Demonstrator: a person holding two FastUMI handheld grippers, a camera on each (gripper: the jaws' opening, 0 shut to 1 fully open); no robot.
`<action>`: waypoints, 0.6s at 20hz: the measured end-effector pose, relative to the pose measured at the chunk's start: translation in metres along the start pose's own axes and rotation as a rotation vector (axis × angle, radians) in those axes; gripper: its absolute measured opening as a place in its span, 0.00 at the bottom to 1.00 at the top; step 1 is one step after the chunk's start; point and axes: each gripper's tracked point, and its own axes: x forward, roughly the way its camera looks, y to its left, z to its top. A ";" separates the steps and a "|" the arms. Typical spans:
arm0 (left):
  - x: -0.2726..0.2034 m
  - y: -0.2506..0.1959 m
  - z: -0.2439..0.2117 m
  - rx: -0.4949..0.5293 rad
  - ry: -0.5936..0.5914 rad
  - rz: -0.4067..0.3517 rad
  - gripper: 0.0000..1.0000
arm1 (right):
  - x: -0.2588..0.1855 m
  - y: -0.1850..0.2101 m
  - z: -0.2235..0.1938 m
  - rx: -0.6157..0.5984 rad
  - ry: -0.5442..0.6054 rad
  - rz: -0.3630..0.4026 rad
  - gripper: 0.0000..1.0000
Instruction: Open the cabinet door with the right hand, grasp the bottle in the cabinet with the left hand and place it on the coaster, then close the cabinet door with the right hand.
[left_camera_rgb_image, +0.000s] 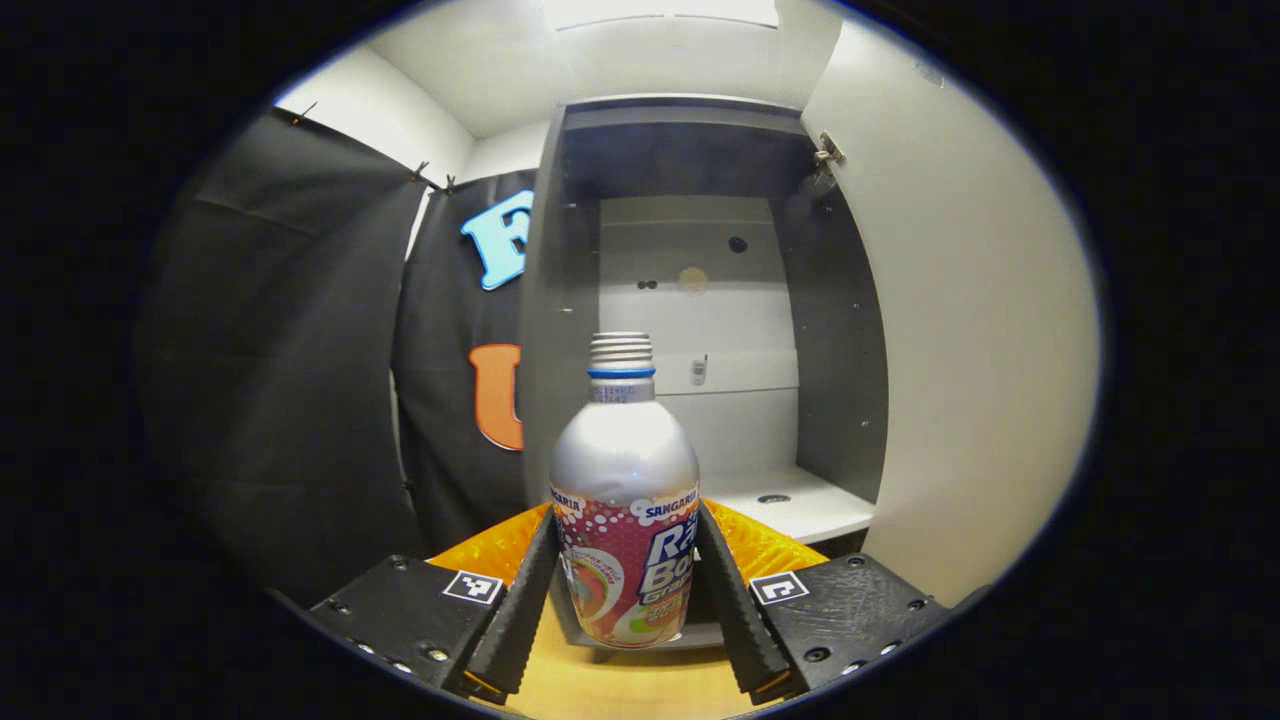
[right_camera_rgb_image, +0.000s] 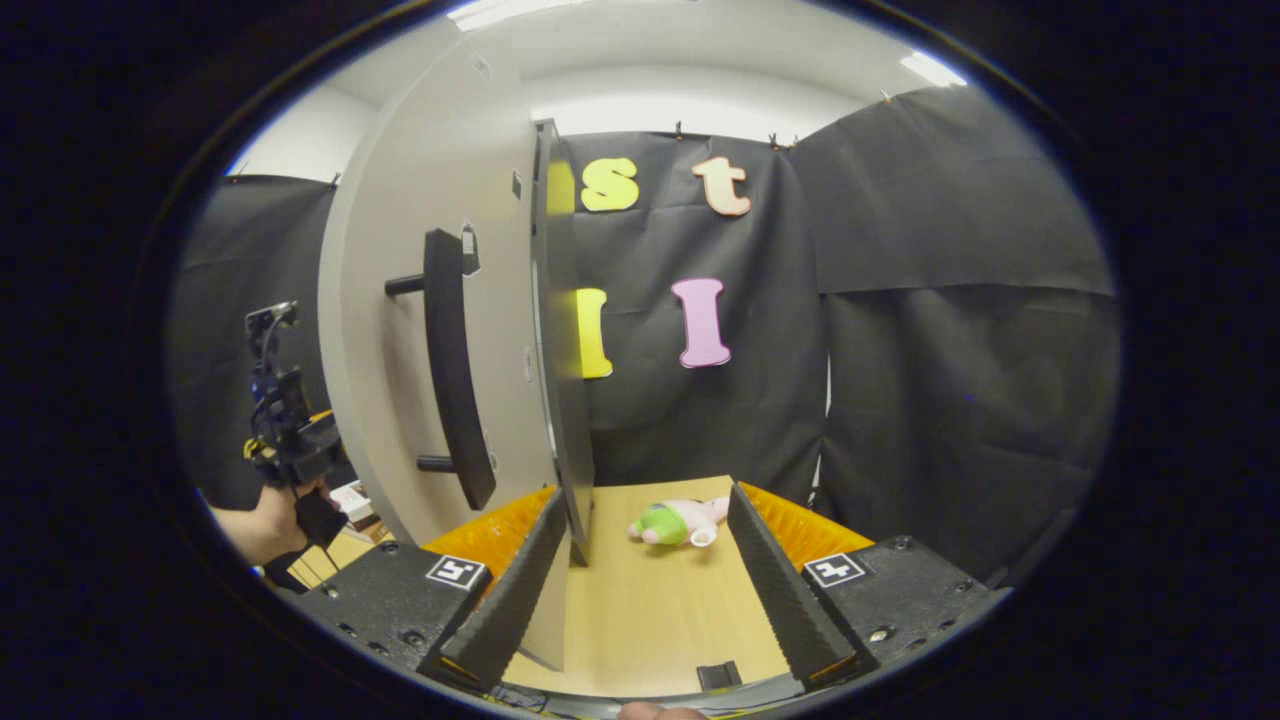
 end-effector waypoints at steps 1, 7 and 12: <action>-0.010 0.004 -0.009 0.001 0.013 0.003 0.75 | 0.001 -0.001 0.000 0.008 0.003 0.000 0.98; -0.058 0.047 -0.080 0.013 0.058 0.078 0.75 | 0.013 -0.005 -0.017 0.048 0.073 -0.028 1.00; -0.087 0.100 -0.163 -0.013 0.082 0.179 0.75 | 0.031 -0.012 -0.042 0.016 0.148 -0.086 1.00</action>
